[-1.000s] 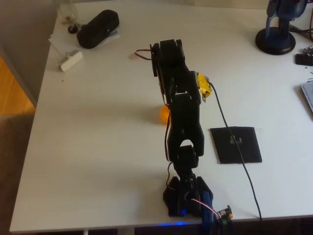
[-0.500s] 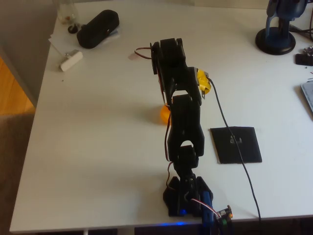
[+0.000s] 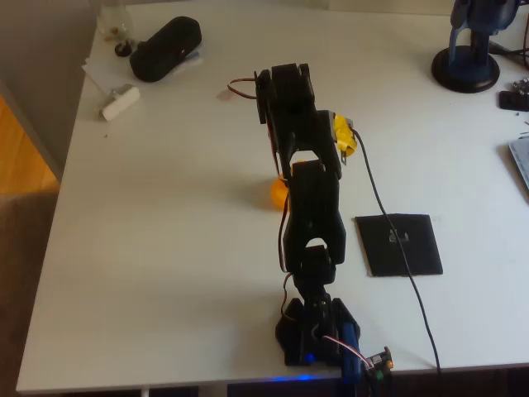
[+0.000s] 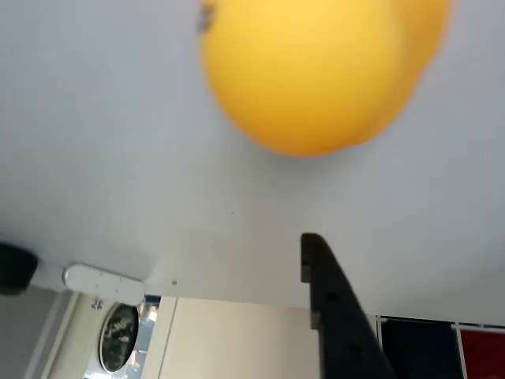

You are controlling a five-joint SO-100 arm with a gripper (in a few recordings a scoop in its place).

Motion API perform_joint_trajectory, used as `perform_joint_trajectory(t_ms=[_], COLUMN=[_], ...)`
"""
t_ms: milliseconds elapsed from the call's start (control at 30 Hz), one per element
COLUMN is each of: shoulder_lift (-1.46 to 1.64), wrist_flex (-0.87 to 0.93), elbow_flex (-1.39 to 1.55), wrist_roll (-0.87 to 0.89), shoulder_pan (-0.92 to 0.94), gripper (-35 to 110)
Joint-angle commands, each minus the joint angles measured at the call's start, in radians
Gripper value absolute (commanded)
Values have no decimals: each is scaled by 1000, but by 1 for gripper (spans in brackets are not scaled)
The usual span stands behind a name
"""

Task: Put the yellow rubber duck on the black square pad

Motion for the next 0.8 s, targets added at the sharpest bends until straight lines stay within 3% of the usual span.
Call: perform_joint_trajectory(t_ms=[0, 767], shoulder_lift=[41, -52], wrist_flex=[-51, -44], elbow_flex=[-8, -3], wrist_roll=[-9, 0], shoulder_pan=[-18, -9], gripper=[49, 49])
